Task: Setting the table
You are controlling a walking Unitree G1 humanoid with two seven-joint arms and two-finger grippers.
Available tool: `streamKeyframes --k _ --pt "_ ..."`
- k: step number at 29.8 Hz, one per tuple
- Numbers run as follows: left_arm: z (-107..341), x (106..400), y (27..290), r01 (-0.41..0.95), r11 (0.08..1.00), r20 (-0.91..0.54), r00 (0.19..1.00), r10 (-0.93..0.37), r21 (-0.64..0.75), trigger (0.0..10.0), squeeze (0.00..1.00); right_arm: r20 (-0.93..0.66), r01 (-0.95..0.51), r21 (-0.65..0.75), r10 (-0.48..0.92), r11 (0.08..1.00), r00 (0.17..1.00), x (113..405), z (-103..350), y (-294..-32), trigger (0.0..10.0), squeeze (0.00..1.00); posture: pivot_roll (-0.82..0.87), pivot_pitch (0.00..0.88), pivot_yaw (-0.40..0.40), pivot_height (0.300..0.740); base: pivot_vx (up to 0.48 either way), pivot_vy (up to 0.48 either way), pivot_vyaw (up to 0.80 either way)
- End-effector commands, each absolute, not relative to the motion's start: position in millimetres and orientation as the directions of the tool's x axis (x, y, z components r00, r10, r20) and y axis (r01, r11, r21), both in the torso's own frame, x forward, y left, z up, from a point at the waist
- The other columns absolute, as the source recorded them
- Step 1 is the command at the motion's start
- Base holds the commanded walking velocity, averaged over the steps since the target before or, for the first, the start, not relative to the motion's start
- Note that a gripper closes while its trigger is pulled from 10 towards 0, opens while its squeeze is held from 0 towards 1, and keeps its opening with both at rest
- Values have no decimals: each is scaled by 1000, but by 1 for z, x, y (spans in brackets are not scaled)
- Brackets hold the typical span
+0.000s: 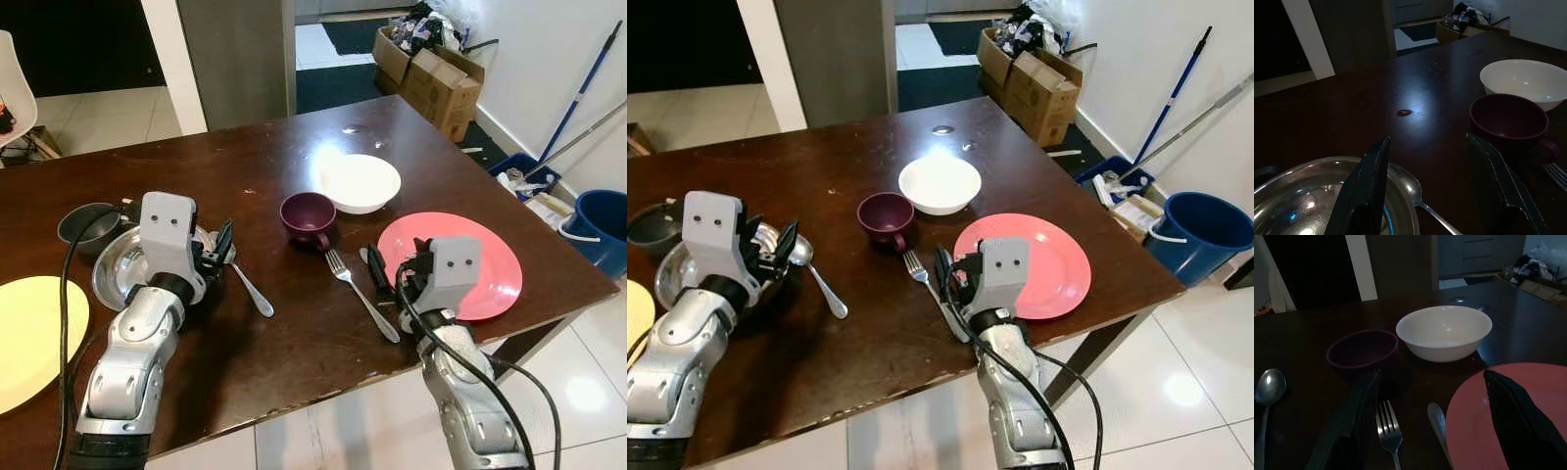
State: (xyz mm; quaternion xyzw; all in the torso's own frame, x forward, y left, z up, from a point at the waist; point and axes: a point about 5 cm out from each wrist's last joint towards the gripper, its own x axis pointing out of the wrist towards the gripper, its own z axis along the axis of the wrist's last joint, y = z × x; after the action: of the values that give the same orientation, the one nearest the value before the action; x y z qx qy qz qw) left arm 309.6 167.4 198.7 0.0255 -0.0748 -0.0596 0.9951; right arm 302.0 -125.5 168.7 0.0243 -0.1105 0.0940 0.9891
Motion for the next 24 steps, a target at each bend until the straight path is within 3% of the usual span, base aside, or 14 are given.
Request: streamKeyframes --k 1,5,12,24 --pt "196 308 169 97 993 142 984 -105 66 10000 0 228 -216 17 206 976 952 301 171 -120 10000 0 -39 70 90 740 0 0 0" --pt "196 309 168 96 993 144 984 -105 64 10000 0 245 -236 -7 230 972 942 300 175 -116 10000 0 -44 62 82 740 0 0 0" --pt "183 302 154 152 985 98 985 -144 -84 10000 0 241 -282 -4 275 959 931 298 172 -107 10000 0 -20 31 82 740 0 0 0" --pt "183 292 160 136 991 120 984 -134 -4 10000 0 222 -272 3 265 962 939 298 165 -107 10000 0 18 27 74 740 0 0 0"
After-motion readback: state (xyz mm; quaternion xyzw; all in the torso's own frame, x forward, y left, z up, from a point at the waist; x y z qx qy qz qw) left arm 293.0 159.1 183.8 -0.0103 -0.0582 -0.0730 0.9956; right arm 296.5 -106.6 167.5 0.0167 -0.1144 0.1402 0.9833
